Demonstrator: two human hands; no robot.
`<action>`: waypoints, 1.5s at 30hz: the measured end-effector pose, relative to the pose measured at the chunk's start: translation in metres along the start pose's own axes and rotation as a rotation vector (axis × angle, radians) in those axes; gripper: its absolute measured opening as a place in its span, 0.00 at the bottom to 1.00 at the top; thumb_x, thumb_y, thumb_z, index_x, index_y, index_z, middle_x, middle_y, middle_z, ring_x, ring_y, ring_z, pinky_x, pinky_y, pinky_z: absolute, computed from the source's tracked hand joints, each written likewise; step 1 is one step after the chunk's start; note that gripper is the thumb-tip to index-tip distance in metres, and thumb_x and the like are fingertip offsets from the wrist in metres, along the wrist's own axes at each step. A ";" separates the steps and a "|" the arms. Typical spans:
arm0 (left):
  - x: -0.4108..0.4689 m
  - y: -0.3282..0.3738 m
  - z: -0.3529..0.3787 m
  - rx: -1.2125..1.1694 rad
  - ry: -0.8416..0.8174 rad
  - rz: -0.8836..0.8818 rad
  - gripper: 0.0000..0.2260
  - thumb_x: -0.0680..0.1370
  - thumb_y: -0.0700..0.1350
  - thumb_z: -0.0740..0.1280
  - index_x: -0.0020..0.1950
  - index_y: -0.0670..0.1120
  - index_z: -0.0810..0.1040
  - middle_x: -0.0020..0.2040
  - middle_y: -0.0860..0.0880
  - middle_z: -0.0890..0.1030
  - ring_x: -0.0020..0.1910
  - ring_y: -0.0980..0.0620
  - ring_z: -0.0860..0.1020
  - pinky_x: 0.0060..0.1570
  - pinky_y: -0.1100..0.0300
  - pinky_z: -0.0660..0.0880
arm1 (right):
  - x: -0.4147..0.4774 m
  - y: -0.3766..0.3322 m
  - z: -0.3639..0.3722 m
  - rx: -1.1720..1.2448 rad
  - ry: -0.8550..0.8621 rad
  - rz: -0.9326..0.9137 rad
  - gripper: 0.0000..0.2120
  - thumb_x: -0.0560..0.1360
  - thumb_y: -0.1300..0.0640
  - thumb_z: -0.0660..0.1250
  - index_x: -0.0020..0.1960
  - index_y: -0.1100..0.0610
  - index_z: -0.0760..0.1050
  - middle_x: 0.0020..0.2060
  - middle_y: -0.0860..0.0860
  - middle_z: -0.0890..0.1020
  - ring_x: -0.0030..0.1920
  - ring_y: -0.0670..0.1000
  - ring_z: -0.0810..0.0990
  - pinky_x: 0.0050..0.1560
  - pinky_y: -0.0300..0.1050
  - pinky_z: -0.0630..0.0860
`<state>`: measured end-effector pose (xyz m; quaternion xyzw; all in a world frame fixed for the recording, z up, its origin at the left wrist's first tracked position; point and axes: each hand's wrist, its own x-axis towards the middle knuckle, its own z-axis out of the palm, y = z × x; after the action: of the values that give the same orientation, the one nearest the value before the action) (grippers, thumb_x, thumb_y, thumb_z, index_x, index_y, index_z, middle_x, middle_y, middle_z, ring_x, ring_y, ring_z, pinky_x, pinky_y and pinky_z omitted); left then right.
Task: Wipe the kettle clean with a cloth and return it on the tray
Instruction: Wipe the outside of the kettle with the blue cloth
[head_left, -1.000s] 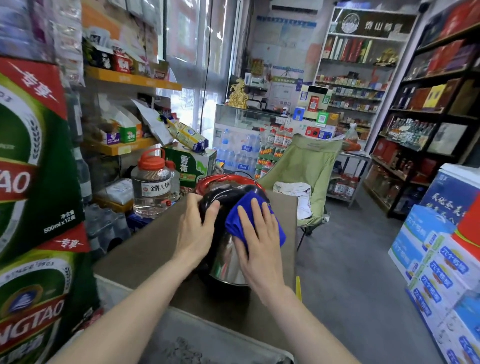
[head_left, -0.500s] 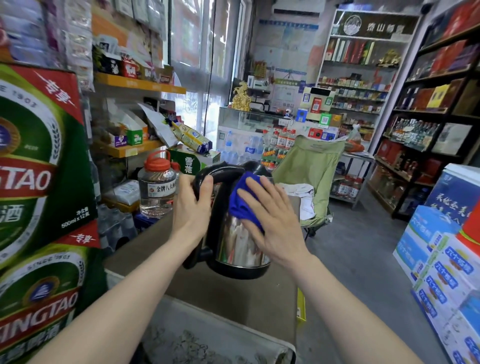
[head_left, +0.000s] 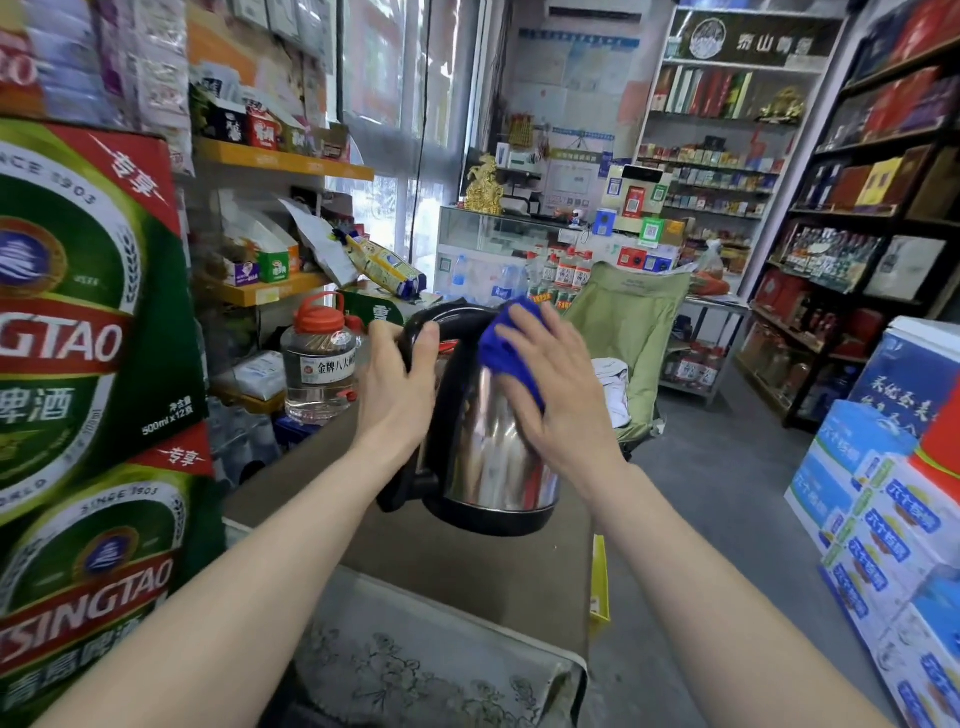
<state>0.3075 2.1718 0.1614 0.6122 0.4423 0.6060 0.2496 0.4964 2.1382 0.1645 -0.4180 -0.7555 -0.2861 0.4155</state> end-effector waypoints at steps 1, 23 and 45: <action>0.001 0.002 0.000 -0.012 -0.008 -0.001 0.21 0.74 0.73 0.53 0.47 0.57 0.63 0.45 0.42 0.78 0.46 0.35 0.78 0.49 0.34 0.76 | 0.003 -0.006 -0.001 0.014 0.039 0.064 0.21 0.81 0.54 0.64 0.73 0.59 0.74 0.75 0.55 0.72 0.79 0.61 0.64 0.76 0.66 0.62; -0.011 0.001 -0.013 -0.410 0.013 -0.022 0.14 0.83 0.55 0.56 0.51 0.44 0.65 0.31 0.51 0.69 0.25 0.52 0.67 0.23 0.59 0.64 | 0.014 -0.007 -0.007 0.626 0.165 0.949 0.23 0.83 0.41 0.56 0.74 0.48 0.72 0.70 0.47 0.77 0.71 0.49 0.74 0.75 0.56 0.68; 0.012 -0.004 -0.001 -0.198 0.037 -0.130 0.17 0.73 0.71 0.56 0.43 0.59 0.64 0.43 0.44 0.76 0.37 0.45 0.75 0.40 0.43 0.73 | -0.004 -0.013 0.016 0.186 0.091 0.258 0.20 0.83 0.47 0.61 0.72 0.54 0.76 0.77 0.53 0.70 0.79 0.58 0.64 0.75 0.63 0.64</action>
<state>0.3045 2.1838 0.1641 0.5434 0.4235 0.6404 0.3394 0.4799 2.1422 0.1521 -0.4578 -0.6992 -0.1778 0.5196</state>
